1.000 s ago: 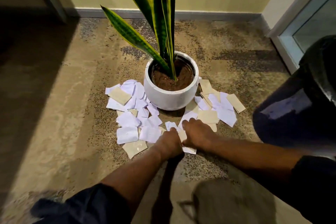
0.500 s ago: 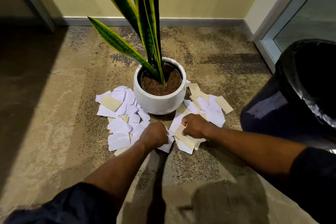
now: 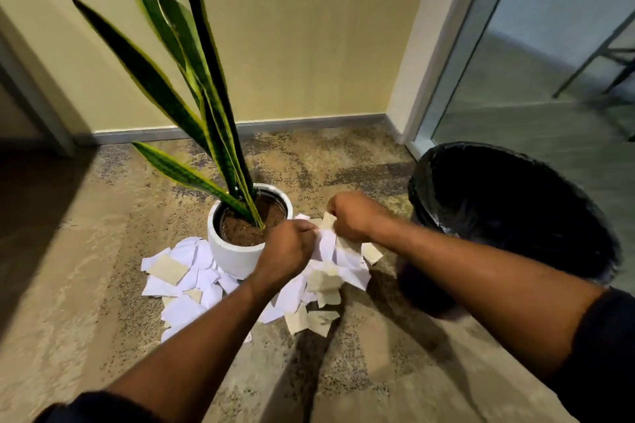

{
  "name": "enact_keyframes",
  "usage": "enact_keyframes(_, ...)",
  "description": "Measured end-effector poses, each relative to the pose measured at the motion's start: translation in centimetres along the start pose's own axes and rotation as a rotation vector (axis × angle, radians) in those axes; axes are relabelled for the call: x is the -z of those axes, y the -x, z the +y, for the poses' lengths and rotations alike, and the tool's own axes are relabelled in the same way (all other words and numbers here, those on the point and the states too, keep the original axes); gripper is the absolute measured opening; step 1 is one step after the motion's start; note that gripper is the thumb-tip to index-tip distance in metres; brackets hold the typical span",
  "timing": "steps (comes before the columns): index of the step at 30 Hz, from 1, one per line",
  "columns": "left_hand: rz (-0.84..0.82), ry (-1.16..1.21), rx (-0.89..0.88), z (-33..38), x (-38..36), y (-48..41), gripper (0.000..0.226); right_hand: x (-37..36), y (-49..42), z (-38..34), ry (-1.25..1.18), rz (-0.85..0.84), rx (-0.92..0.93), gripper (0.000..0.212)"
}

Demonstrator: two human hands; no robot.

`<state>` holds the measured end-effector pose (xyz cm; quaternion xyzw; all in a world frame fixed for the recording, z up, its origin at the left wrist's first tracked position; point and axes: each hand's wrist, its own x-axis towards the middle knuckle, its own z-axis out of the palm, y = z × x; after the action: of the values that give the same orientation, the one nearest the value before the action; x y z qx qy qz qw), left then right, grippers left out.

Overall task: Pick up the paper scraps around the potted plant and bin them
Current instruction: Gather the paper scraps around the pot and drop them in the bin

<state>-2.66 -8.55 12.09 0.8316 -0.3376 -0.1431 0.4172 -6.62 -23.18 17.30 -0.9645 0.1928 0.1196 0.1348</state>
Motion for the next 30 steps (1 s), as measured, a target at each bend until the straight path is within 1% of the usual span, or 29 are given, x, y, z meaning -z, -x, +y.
enact_keyframes(2, 0.082, 0.038, -0.032, 2.6, 0.5, -0.8, 0.036, 3.9, 0.6, 0.6, 0.001, 0.071, 0.011, 0.011)
enact_keyframes(3, 0.106, 0.078, -0.001, 4.2, 0.7, -1.1, 0.037, 6.0, 1.0, 1.2, -0.004, 0.099, 0.002, 0.013)
enact_keyframes(5, 0.190, 0.147, 0.038, 7.2, 0.5, -2.0, 0.026, 10.0, 1.8, 2.7, -0.010, 0.164, -0.025, 0.014)
enact_keyframes(7, 0.255, 0.191, 0.019, 10.0, -0.1, -3.0, 0.018, 13.3, 2.6, 4.5, -0.025, 0.239, -0.075, 0.015)
enact_keyframes(10, 0.321, 0.187, -0.036, 14.5, -1.1, -4.3, 0.016, 16.9, 3.9, 7.8, 0.001, 0.366, -0.199, 0.023)
enact_keyframes(13, 0.299, 0.141, -0.072, 18.0, -2.1, -5.2, 0.014, 18.8, 5.3, 11.1, -0.003, 0.447, -0.307, 0.029)
enact_keyframes(17, 0.221, 0.031, -0.080, 20.5, -4.1, -6.0, 0.027, 18.7, 6.8, 14.4, -0.021, 0.459, -0.443, 0.033)
enact_keyframes(22, 0.169, 0.018, -0.020, 21.6, -6.6, -6.5, 0.041, 17.2, 7.6, 16.9, -0.007, 0.415, -0.489, 0.032)
enact_keyframes(23, 0.163, 0.022, -0.016, 21.7, -7.0, -6.6, 0.042, 17.0, 7.6, 17.2, 0.001, 0.403, -0.495, 0.032)
enact_keyframes(27, 0.142, 0.007, -0.059, 22.0, -8.3, -6.5, 0.025, 16.2, 7.3, 17.9, 0.005, 0.378, -0.505, 0.026)
enact_keyframes(30, 0.159, 0.008, -0.092, 22.1, -8.9, -6.6, 0.012, 15.8, 7.0, 18.1, 0.011, 0.389, -0.520, 0.029)
